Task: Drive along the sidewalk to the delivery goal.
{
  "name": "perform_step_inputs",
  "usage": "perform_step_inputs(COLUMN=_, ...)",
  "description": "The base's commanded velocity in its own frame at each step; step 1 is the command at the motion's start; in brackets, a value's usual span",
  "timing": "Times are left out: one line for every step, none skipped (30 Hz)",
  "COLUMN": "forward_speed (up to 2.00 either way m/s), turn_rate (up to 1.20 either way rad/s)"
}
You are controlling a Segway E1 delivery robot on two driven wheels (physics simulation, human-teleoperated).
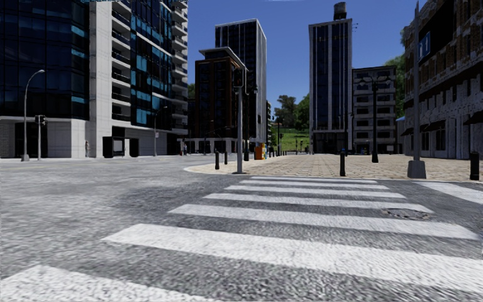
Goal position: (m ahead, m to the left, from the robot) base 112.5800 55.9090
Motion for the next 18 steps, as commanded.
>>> perform_step_inputs(forward_speed=1.65, turn_rate=-0.53)
perform_step_inputs(forward_speed=1.65, turn_rate=-0.53)
perform_step_inputs(forward_speed=1.65, turn_rate=-0.53)
perform_step_inputs(forward_speed=1.65, turn_rate=-0.5)
perform_step_inputs(forward_speed=1.65, turn_rate=-0.43)
perform_step_inputs(forward_speed=1.65, turn_rate=-0.41)
perform_step_inputs(forward_speed=1.65, turn_rate=-0.4)
perform_step_inputs(forward_speed=1.65, turn_rate=-0.4)
perform_step_inputs(forward_speed=1.65, turn_rate=-0.4)
perform_step_inputs(forward_speed=1.65, turn_rate=-0.4)
perform_step_inputs(forward_speed=1.65, turn_rate=-0.4)
perform_step_inputs(forward_speed=1.65, turn_rate=-0.4)
perform_step_inputs(forward_speed=1.65, turn_rate=-0.4)
perform_step_inputs(forward_speed=1.65, turn_rate=-0.4)
perform_step_inputs(forward_speed=1.65, turn_rate=-0.4)
perform_step_inputs(forward_speed=1.65, turn_rate=-0.4)
perform_step_inputs(forward_speed=1.65, turn_rate=-0.4)
perform_step_inputs(forward_speed=1.65, turn_rate=-0.4)
